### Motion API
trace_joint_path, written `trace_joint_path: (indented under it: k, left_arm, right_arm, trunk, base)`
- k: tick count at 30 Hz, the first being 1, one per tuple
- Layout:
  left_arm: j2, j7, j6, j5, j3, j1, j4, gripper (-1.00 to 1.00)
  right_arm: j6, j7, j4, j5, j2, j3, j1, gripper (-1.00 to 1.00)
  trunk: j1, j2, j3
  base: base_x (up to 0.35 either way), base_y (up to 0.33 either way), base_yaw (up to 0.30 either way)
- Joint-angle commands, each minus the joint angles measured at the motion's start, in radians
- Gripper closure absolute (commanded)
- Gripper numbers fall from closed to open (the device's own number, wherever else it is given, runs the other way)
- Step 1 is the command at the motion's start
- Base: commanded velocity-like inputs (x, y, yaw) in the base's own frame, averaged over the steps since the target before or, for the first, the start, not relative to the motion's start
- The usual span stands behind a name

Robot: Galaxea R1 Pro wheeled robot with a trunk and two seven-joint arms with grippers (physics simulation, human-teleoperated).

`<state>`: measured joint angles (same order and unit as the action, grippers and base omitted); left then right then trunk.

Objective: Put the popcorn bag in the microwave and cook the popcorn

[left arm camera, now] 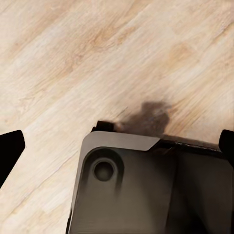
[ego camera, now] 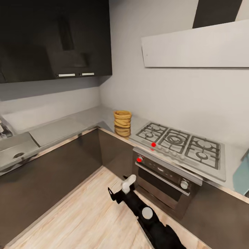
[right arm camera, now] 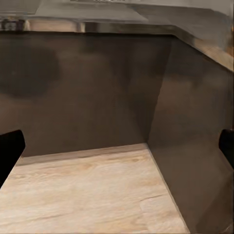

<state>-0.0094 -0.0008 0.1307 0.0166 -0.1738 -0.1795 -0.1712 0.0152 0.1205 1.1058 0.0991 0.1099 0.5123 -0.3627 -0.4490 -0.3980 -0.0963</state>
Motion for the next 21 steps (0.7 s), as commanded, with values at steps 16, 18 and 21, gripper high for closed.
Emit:
trace_joint_path:
  k: [16,18,21]
  left_arm:
    - [-0.004,0.002,0.009,0.005,-0.006,0.033,0.008,-1.00]
    - [-0.005,0.004,0.026,0.006,-0.005,0.035,0.009,-1.00]
    - [-0.006,0.004,0.037,0.006,-0.006,0.035,0.010,-1.00]
  right_arm:
    - [-0.582,0.060,0.487,0.005,-0.050,-0.119,-0.138,-1.00]
    - [-0.590,0.131,0.489,0.004,-0.065,-0.156,-0.140,-1.00]
    - [-0.593,0.196,0.489,0.004,-0.075,-0.200,-0.140,-1.00]
  trunk:
    - [-0.001,-0.002,-0.002]
    - [-0.001,-0.002,-0.002]
    - [-0.001,-0.002,-0.002]
  base:
    - [0.292,0.231,0.000]
    - [0.333,0.145,0.000]
    - [0.336,0.131,0.000]
